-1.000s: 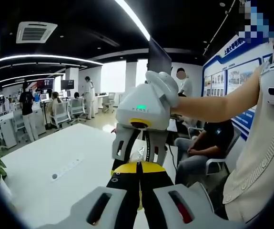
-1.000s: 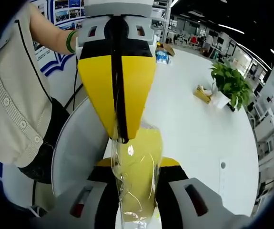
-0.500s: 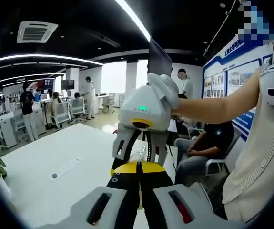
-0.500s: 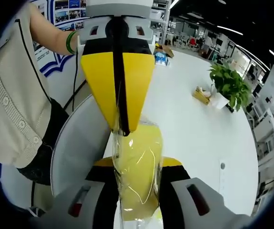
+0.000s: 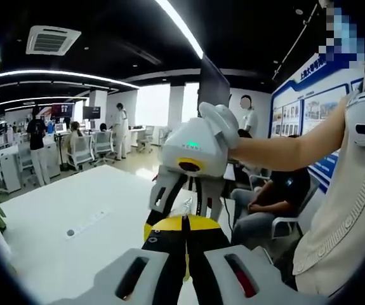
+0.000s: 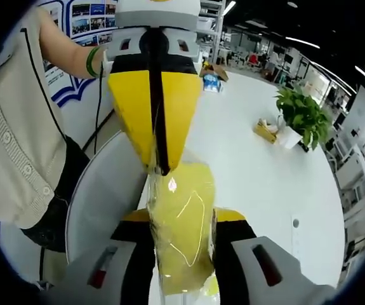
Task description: Compare the silicone blocks by pressing each to a similar depth, holding the contact briefly, and releasing to observe deformation and rebound differences across the visible hardness samples.
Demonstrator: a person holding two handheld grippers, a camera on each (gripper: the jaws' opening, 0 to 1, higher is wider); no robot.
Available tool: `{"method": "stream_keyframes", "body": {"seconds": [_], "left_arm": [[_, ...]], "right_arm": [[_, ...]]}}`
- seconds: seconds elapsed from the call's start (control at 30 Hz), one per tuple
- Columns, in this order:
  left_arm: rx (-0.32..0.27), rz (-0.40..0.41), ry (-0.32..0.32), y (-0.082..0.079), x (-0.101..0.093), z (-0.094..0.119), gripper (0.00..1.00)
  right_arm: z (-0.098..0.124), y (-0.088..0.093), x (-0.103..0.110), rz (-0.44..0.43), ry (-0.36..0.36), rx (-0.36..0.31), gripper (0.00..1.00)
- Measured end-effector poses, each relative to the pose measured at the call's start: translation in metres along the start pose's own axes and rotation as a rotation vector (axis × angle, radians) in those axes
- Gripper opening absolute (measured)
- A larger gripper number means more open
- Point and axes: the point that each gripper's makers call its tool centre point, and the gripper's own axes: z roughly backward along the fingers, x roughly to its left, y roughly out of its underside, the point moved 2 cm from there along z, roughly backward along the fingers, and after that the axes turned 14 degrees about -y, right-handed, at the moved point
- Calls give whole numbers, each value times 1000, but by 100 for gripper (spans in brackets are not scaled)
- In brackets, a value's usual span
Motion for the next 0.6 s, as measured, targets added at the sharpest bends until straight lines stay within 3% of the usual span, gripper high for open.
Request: {"method": "stream_keyframes", "body": {"seconds": [0.27,0.43,0.6], "left_arm": [[-16,32,-2,2,3,3,0],[-19,57,0,6,4,4,0],[-20,82,-5,12,8,5,0]], "right_arm": [[6,-1,-3,54,142,-101,41],[14,-2,-1,58,271,-196,44],[21,1,8,18,395,-341,57]]}}
